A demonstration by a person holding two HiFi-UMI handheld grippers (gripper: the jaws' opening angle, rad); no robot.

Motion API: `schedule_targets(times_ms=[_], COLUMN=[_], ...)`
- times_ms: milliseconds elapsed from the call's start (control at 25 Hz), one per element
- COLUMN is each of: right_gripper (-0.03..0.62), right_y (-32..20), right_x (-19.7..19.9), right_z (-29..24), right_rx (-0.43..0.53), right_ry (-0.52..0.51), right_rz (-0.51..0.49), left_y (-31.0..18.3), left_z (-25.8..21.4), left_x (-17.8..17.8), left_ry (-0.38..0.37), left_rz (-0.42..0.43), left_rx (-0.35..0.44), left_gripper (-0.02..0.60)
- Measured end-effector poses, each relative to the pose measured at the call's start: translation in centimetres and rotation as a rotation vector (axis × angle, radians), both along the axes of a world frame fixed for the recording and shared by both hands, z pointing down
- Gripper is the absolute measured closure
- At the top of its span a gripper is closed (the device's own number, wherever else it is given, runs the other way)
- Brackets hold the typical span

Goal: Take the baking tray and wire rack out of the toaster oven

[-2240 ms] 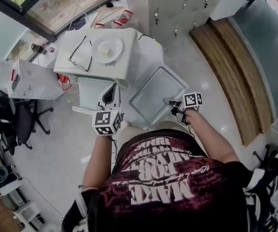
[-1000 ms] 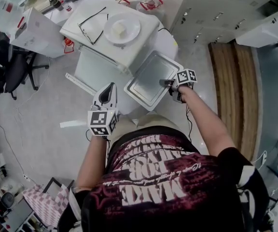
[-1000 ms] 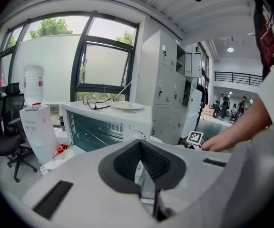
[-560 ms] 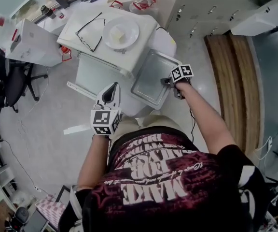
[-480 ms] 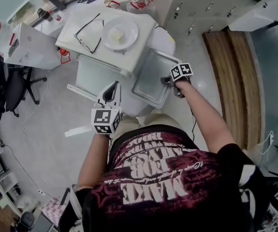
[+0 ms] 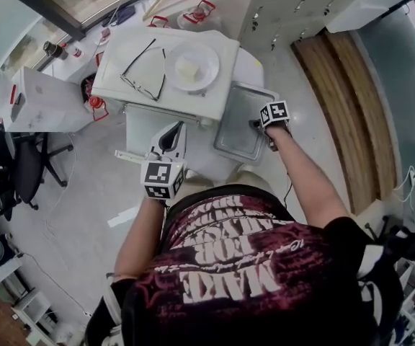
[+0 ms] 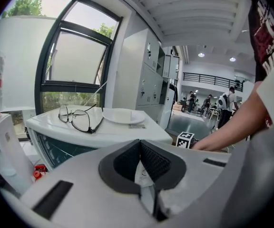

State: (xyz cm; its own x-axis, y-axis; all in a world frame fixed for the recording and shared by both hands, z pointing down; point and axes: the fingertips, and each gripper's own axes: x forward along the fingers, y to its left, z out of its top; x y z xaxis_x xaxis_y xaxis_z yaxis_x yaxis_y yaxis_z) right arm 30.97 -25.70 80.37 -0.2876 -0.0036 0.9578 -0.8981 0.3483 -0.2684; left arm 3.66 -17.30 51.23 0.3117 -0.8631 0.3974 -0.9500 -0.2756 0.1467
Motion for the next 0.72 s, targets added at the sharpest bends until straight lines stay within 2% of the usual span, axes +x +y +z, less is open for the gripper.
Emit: schedule_targets(times_ms=[120, 320, 520, 720], right_gripper=[0.175, 0.151, 0.140, 0.141], right_y=[0.1, 0.1, 1.0, 1.7], right_x=[0.6, 0.6, 1.2, 0.4], right_z=[0.9, 1.8, 0.8, -1.6], right_rx=[0.001, 0.026, 0.076, 0.127], right_ry=[0.024, 0.048, 0.100, 0.068], right_rz=[0.054, 0.084, 0.047, 0.072], left_y=[-0.2, 0.2, 0.5, 0.5], left_z=[0.3, 1.4, 1.4, 2.0], left_x=[-1.2, -3.2, -4.3, -4.4], left_ry=[-0.001, -0.005, -0.005, 0.021], left_rz=[0.055, 0.122, 0.196, 0.247], left_rx=[-0.001, -0.025, -0.021, -0.024], left_gripper=[0.575, 0.575, 0.575, 0.575])
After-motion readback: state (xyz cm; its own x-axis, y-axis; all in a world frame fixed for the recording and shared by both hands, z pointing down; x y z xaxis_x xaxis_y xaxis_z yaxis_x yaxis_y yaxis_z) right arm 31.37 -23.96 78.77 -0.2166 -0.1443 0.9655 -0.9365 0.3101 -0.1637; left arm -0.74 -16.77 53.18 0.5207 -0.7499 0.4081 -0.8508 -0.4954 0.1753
